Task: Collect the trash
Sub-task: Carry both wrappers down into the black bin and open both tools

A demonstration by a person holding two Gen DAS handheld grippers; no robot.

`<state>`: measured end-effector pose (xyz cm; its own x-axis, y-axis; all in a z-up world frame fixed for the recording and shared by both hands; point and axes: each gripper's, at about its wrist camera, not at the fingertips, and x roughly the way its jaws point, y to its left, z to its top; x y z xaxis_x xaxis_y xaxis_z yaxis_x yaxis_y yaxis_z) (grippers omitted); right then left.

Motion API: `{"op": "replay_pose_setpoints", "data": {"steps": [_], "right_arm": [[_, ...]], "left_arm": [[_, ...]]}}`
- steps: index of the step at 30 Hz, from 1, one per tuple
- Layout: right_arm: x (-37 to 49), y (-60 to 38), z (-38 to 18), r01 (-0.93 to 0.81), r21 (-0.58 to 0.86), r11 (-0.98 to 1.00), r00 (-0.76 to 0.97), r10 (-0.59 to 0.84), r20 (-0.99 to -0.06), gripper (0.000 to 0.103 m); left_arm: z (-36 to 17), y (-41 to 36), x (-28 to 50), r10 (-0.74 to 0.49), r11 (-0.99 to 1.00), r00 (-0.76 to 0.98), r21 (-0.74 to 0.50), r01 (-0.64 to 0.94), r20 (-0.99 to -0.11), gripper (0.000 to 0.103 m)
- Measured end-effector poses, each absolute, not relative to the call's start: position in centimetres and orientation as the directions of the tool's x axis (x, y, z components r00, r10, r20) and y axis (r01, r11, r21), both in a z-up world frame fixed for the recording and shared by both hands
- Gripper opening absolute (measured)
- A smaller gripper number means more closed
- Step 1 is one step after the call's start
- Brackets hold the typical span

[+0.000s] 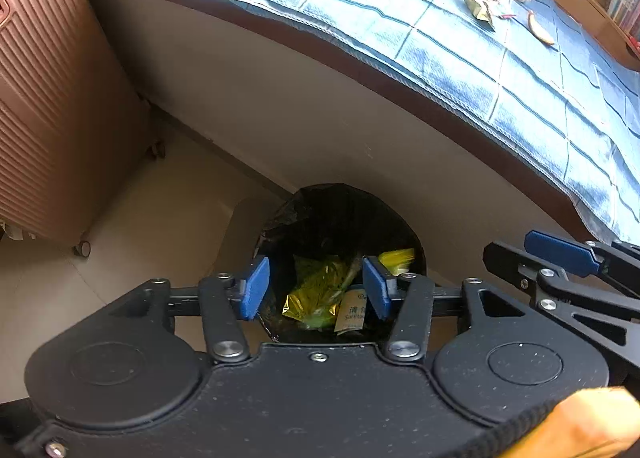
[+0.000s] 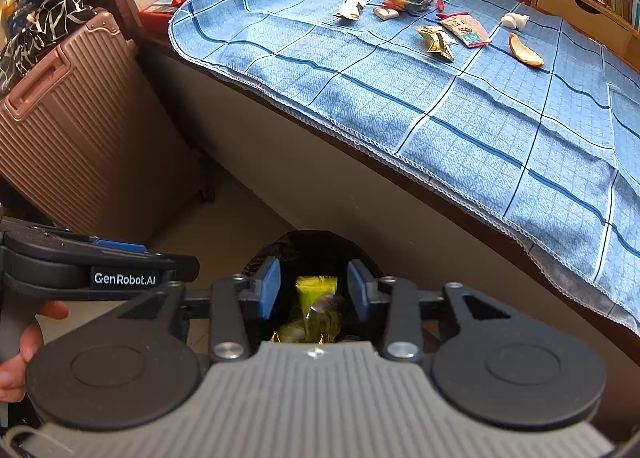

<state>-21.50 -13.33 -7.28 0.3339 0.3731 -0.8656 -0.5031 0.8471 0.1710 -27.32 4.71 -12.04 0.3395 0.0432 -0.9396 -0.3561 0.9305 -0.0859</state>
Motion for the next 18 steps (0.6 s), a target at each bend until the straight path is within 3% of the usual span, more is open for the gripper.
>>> {"op": "replay_pose_setpoints", "data": {"steps": [18], "right_arm": [[-20.75,-13.94,-6.71,-0.465,0.177,0.867,0.355,0.366,-0.860,0.056]], "left_arm": [[-11.19,5.05,-26.63,0.067,0.932,0.354,-0.069,-0.357,-0.933,0.056]]}}
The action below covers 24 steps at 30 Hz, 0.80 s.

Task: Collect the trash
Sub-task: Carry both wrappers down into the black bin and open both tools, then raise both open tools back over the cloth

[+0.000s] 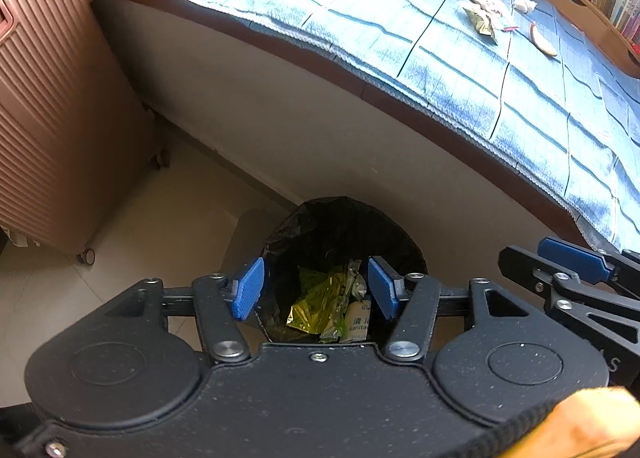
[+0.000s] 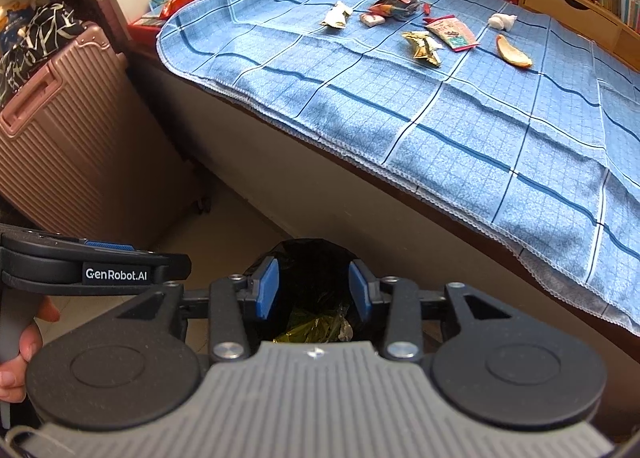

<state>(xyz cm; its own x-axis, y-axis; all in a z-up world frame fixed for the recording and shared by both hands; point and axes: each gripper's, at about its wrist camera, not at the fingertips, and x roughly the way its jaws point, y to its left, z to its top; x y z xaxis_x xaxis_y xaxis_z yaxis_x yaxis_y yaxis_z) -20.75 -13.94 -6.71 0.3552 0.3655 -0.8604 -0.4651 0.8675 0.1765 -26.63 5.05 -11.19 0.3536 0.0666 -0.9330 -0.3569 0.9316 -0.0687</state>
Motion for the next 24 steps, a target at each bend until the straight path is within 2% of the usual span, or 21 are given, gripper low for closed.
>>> {"op": "replay_pose_setpoints", "data": {"steps": [1,5,10,12,18,24], "right_arm": [[-20.7,-14.0,-6.5,-0.459,0.178,0.870,0.358,0.365,-0.859,0.056],[-20.3,-14.8,-5.0,-0.433,0.184,0.883,0.392,0.368,-0.843,0.061],[-18.4,-16.0,-2.2,-0.404,0.156,0.901,0.473,0.352,-0.808,0.069],[-17.1,-16.9,-0.9,-0.385,0.143,0.912,0.519,0.342,-0.784,0.073],[-11.4,-19.8,1.9,-0.314,0.120,0.942,0.620,0.300,-0.725,0.076],[-3.2,-22.8,0.6,-0.293,0.102,0.951,0.643,0.275,-0.715,0.076]], "left_arm": [[-11.0,5.0,-26.5,0.081,0.933,0.357,-0.055,-0.355,-0.931,0.057],[-9.4,4.5,-25.7,0.125,0.938,0.411,-0.028,-0.347,-0.903,0.072],[-6.6,4.4,-23.5,0.098,0.947,0.510,-0.077,-0.311,-0.855,0.076],[-5.4,4.4,-22.0,0.104,0.946,0.538,-0.084,-0.314,-0.837,0.082],[-2.9,3.2,-16.0,0.101,0.936,0.585,-0.123,-0.331,-0.804,0.084],[-3.0,0.3,-8.2,0.137,0.918,0.593,-0.124,-0.378,-0.793,0.085]]}}
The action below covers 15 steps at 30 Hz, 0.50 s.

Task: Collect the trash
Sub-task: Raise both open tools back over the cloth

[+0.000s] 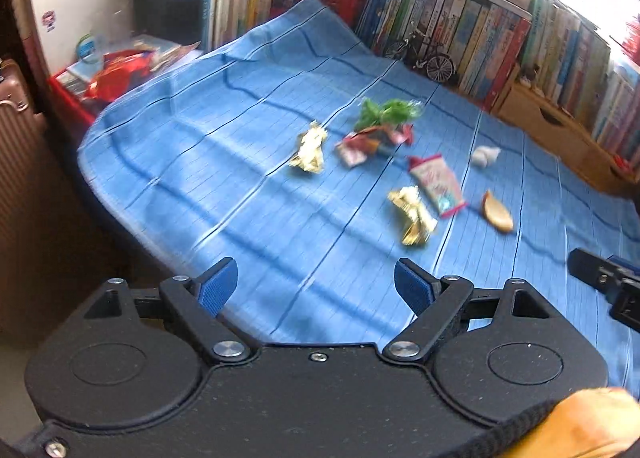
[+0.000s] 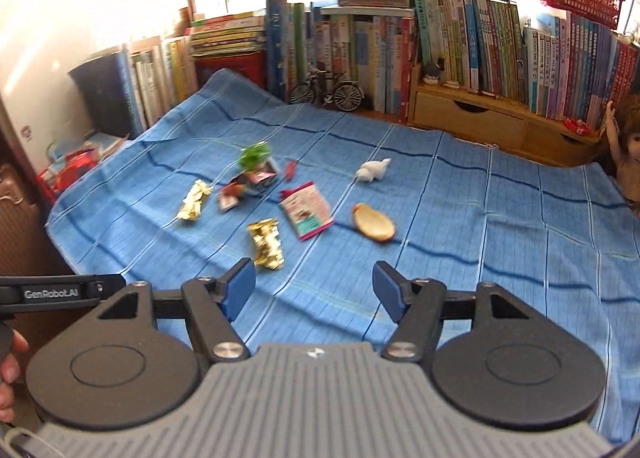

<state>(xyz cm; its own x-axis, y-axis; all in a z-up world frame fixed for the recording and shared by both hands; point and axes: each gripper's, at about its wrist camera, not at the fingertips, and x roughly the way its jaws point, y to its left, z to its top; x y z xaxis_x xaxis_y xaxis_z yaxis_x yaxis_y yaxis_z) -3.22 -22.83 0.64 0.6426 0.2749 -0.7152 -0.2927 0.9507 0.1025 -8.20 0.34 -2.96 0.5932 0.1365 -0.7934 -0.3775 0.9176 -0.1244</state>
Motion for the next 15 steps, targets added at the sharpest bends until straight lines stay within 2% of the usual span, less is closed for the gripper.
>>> {"op": "replay_pose_setpoints", "data": {"steps": [8,15], "right_arm": [[6.7,-25.8,-4.1,-0.311,0.076,0.947,0.613,0.261,-0.746,0.081],[11.9,-26.4,-8.2,-0.349,0.097,0.932,0.537,0.283,-0.795,0.083]], "left_arm": [[-7.2,-4.3,2.7,0.163,0.910,0.520,-0.076,-0.407,-0.839,0.086],[-11.0,-6.0,8.2,0.159,0.904,0.450,-0.054,-0.424,-0.879,0.086]]}}
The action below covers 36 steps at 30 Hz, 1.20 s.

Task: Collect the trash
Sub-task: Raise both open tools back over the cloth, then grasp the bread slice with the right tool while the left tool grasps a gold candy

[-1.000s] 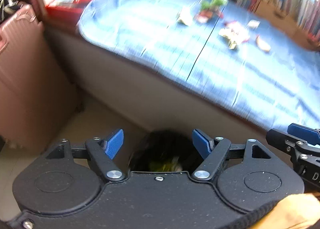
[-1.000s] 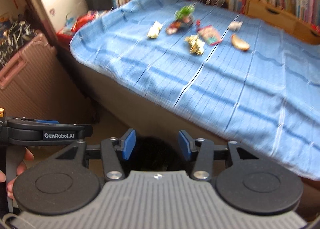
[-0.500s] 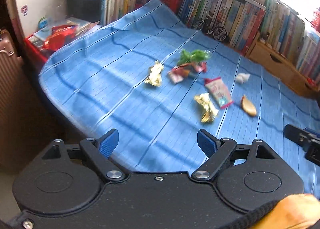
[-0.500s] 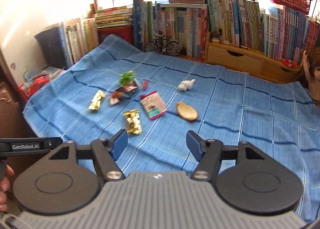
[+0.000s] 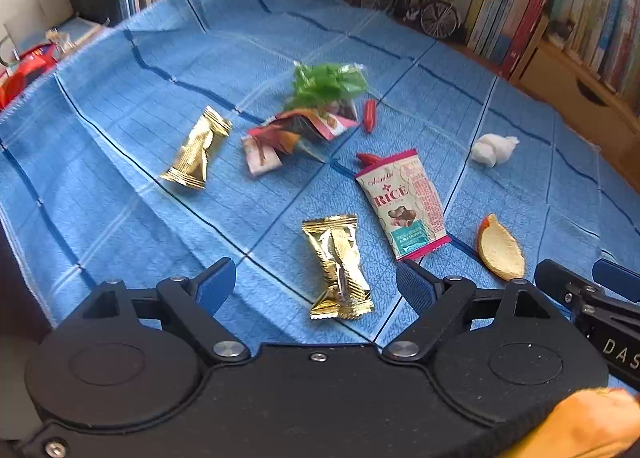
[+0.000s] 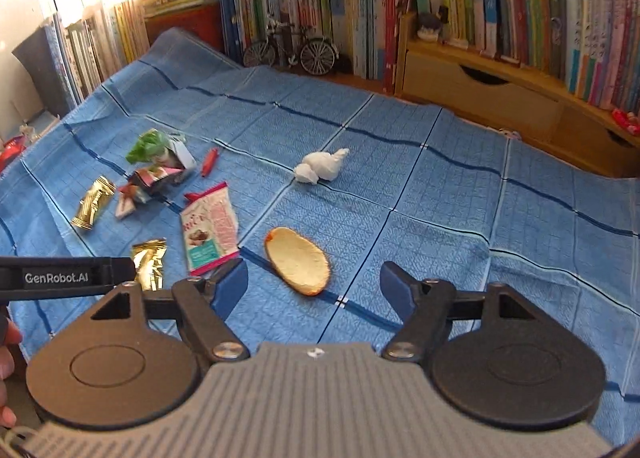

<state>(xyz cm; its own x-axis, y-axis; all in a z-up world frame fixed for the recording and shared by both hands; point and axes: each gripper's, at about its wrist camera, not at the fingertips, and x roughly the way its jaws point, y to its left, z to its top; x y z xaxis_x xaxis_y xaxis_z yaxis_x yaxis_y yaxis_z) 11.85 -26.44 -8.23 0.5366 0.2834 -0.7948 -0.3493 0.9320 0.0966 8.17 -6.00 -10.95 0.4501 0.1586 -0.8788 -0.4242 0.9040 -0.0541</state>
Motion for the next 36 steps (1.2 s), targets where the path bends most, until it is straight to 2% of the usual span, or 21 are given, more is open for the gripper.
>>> {"op": "replay_pose_setpoints", "data": {"steps": [4,6,10,15,18,20,22,25,28,29,30,31,36], "right_arm": [[13.6,-26.1,-10.2,-0.389,0.108,0.915,0.484,0.303,-0.821,0.087],[14.1,-25.8,-11.0,-0.403,0.106,0.909,0.471,0.306,-0.828,0.087],[15.0,-25.4,-12.2,-0.422,0.102,0.901,0.459,0.309,-0.833,0.087],[15.7,-24.5,-13.2,-0.473,0.077,0.878,0.456,0.318,-0.831,0.086],[15.8,-23.8,-13.6,-0.499,0.055,0.865,0.459,0.317,-0.830,0.082],[15.8,-23.5,-13.9,-0.512,0.046,0.858,0.455,0.316,-0.832,0.078],[15.7,-23.2,-14.4,-0.523,0.031,0.851,0.452,0.308,-0.837,0.068],[15.1,-23.0,-14.7,-0.537,0.011,0.844,0.472,0.311,-0.825,0.061],[14.9,-22.9,-14.6,-0.541,0.022,0.841,0.467,0.323,-0.823,0.048],[14.8,-22.8,-14.6,-0.544,0.020,0.839,0.469,0.324,-0.822,0.048],[14.7,-22.8,-14.5,-0.546,0.020,0.837,0.469,0.326,-0.821,0.046],[14.6,-22.8,-14.4,-0.546,0.029,0.837,0.466,0.332,-0.820,0.045],[13.9,-23.0,-13.8,-0.534,0.071,0.843,0.454,0.357,-0.816,0.041]], "left_arm": [[-12.6,-5.6,9.3,0.151,0.887,0.426,-0.069,-0.457,-0.892,0.084],[-13.0,-5.6,9.5,0.130,0.898,0.460,-0.092,-0.431,-0.878,0.078],[-13.6,-6.7,10.2,0.188,0.934,0.476,0.007,-0.356,-0.859,0.078],[-14.3,-6.6,10.7,0.200,0.924,0.438,0.019,-0.383,-0.877,0.077],[-14.9,-6.3,10.9,0.167,0.925,0.417,-0.005,-0.380,-0.893,0.071],[-15.2,-6.2,10.7,0.167,0.924,0.426,-0.010,-0.382,-0.889,0.073],[-15.4,-6.3,10.7,0.168,0.926,0.427,-0.007,-0.378,-0.889,0.074],[-15.4,-6.2,10.9,0.162,0.925,0.410,-0.007,-0.380,-0.898,0.078],[-15.3,-5.9,11.2,0.155,0.919,0.391,-0.013,-0.393,-0.907,0.077],[-15.1,-5.9,11.2,0.154,0.919,0.391,-0.014,-0.394,-0.907,0.065],[-14.8,-6.0,11.0,0.150,0.922,0.412,-0.024,-0.387,-0.899,0.032],[-14.4,-6.0,10.9,0.141,0.927,0.427,-0.032,-0.373,-0.893,0.019],[-13.8,-6.4,10.6,0.123,0.936,0.426,-0.039,-0.351,-0.896,0.021]]}}
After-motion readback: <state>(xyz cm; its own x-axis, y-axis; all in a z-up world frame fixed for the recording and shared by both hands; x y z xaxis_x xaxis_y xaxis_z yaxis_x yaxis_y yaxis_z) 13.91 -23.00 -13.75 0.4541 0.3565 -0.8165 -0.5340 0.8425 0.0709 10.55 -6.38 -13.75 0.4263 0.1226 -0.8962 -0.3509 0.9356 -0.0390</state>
